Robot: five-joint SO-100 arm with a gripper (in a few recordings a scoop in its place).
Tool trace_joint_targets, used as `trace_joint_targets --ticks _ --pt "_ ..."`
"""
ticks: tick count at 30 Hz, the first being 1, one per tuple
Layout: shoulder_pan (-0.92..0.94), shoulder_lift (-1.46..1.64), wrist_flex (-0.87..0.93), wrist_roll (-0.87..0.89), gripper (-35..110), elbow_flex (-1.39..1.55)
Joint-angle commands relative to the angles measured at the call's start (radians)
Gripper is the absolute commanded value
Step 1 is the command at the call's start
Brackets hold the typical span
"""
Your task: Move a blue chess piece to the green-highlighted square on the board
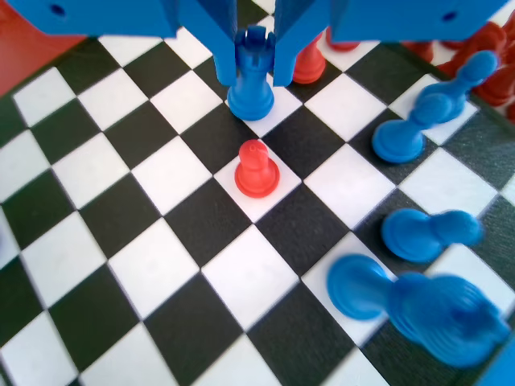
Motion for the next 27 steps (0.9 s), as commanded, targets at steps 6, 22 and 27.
trace_joint_targets --ticks 6,22,27 --pt "0.014 0.035 -0.011 -0.014 12 -0.002" --pt "-0.006 0.095 0.124 0.055 16 -0.110" --pt "-0.020 0.126 0.233 0.075 16 -0.193"
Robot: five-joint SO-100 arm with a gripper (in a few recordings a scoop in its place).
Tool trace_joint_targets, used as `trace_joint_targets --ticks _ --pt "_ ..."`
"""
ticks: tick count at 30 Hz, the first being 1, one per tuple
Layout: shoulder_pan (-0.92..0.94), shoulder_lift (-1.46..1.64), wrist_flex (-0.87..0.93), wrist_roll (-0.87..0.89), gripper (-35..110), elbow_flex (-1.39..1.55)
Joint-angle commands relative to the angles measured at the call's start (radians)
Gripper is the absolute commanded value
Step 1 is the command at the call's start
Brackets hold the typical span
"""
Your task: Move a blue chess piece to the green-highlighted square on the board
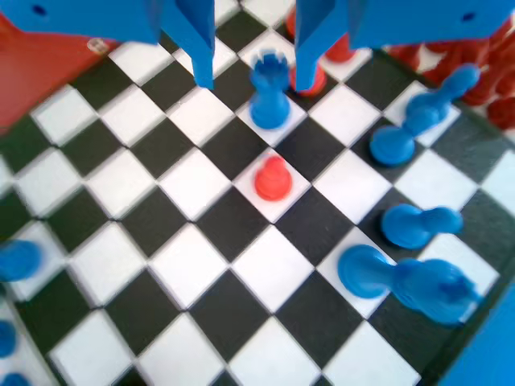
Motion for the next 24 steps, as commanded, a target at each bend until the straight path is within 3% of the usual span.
trace_joint_targets --ticks 1,4,9,14,24 --pt "0.000 0.117 0.097 0.000 16 -0.107" --pt "-0.003 0.149 0.156 -0.006 15 -0.141" --pt "-0.003 0.225 0.256 -0.069 1 -0.175" --pt "0.021 0.316 0.359 -0.158 1 -0.210" --pt "0.094 0.558 0.621 -0.565 1 -0.304"
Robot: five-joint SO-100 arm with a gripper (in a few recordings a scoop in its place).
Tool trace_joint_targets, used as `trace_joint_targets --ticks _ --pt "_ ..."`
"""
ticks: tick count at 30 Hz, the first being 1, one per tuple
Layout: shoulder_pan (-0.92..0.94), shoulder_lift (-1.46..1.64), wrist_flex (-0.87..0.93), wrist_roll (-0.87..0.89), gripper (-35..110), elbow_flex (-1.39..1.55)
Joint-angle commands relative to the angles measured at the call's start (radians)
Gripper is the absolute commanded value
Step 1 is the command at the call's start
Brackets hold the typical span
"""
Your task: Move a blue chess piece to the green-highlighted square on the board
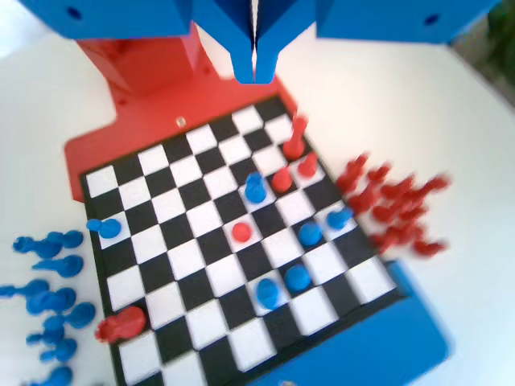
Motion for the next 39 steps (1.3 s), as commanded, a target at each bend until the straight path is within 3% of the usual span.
trace_joint_targets --ticks 1,15,39 --pt "0.037 0.195 0.146 -0.198 1 -0.101" --pt "0.046 0.580 0.275 -0.391 1 0.054" --pt "-0.075 1.012 0.365 -0.408 1 0.202"
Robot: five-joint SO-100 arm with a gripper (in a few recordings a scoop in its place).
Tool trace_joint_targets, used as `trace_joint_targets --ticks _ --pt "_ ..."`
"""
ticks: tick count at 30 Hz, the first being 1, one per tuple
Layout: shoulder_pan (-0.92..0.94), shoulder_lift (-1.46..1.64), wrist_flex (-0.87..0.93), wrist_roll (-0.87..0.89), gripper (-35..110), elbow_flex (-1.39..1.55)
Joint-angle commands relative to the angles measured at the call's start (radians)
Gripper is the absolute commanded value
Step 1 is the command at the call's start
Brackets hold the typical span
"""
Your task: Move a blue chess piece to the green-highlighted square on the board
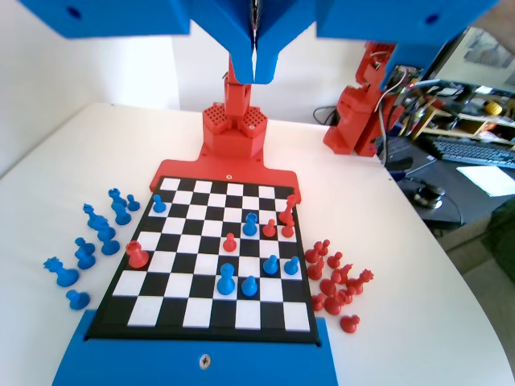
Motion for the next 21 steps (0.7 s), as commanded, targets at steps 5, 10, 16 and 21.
trace_joint_targets --ticks 5,10,16,21 --pt "-0.029 0.120 0.015 -0.023 1 0.060" --pt "-0.064 0.189 -0.031 -0.023 1 0.137" --pt "-0.101 0.256 -0.058 -0.023 1 0.204" --pt "-0.132 0.296 -0.063 -0.008 1 0.210"
